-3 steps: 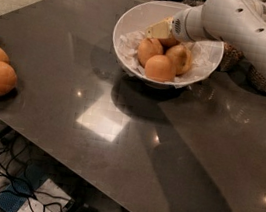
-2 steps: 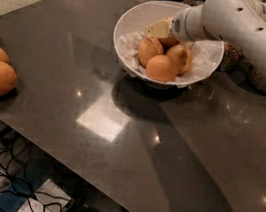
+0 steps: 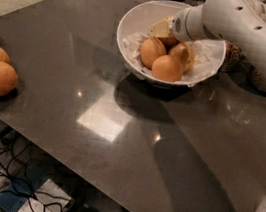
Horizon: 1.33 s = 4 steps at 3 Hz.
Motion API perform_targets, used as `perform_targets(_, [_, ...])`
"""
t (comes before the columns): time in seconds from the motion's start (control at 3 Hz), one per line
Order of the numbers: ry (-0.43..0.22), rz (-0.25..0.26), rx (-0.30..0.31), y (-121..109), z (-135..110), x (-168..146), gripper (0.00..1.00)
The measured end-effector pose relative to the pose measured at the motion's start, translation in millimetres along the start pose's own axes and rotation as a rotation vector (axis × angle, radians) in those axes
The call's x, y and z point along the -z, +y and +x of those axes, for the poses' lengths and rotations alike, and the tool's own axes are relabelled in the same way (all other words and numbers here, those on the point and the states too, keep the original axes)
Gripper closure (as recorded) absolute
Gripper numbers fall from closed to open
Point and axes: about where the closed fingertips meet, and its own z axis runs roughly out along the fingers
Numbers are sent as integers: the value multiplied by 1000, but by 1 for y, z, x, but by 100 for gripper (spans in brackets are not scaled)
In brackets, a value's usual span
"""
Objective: Pick orange from white bowl
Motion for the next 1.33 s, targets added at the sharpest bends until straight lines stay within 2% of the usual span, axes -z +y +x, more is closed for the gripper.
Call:
perform_targets(0.33, [7, -8, -20, -3, 1, -9, 52])
perform_targets(1.0, [7, -8, -20, -3, 1, -9, 98])
perform_targets(1.33, [7, -8, -20, -3, 1, -9, 100])
